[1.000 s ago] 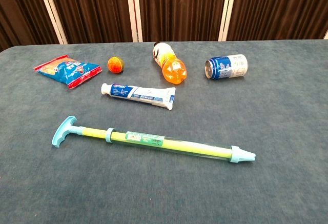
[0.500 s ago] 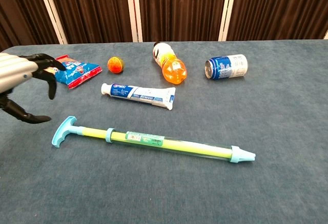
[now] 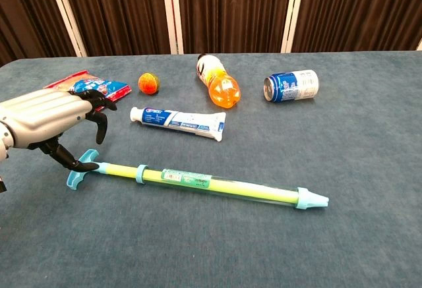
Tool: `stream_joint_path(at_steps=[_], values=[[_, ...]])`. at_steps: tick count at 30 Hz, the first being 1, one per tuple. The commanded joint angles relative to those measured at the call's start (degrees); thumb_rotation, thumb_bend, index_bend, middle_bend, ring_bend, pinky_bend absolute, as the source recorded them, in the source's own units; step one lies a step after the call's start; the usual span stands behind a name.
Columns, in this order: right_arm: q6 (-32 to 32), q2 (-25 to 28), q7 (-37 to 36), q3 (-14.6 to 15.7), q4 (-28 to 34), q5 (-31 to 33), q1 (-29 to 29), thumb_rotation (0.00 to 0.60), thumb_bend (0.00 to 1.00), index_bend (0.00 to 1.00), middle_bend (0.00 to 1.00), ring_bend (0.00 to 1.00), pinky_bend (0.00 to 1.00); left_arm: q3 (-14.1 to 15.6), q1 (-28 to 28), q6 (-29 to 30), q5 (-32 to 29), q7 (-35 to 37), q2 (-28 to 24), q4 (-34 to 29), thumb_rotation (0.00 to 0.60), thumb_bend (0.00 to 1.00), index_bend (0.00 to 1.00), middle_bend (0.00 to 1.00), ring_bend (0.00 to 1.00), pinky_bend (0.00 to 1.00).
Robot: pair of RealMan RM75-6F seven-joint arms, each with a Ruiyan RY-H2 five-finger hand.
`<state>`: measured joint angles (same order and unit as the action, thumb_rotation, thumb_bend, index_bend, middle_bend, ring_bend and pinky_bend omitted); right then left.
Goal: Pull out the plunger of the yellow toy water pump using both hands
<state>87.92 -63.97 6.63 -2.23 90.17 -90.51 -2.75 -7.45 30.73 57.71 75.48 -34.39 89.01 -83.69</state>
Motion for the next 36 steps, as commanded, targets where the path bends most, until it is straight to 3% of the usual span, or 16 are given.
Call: stream_joint_path(at_steps=[1,24,36], values=[[-0.02,-0.01,-0.01,-0.03,0.06,0.07,0.0,0.6,0.09,0.06,0.0,0.0,0.0,0.11,0.33,-0.36,-0.6,-0.34,0.75,0.58,0.6,0.2,0.46,0.09,0.0,0.16],[-0.14,0.04,0.02,-0.17,0.66,0.42,-0.07,0.6,0.1,0.06,0.0,0.0,0.0,1.53,2.06,-0.67,-3.6,-1.72,5.38,5.05,0.6,0.22,0.48,0.09,0.0,0.16],[-0.25,0.13,-0.13,-0.2,0.72,0.5,-0.15,0.6,0.1,0.06,0.0,0.0,0.0,2.84,2.21,0.71,-2.06,-0.68,5.9,4.39,0.6,0.32,0.58,0.11,0.0,0.16]])
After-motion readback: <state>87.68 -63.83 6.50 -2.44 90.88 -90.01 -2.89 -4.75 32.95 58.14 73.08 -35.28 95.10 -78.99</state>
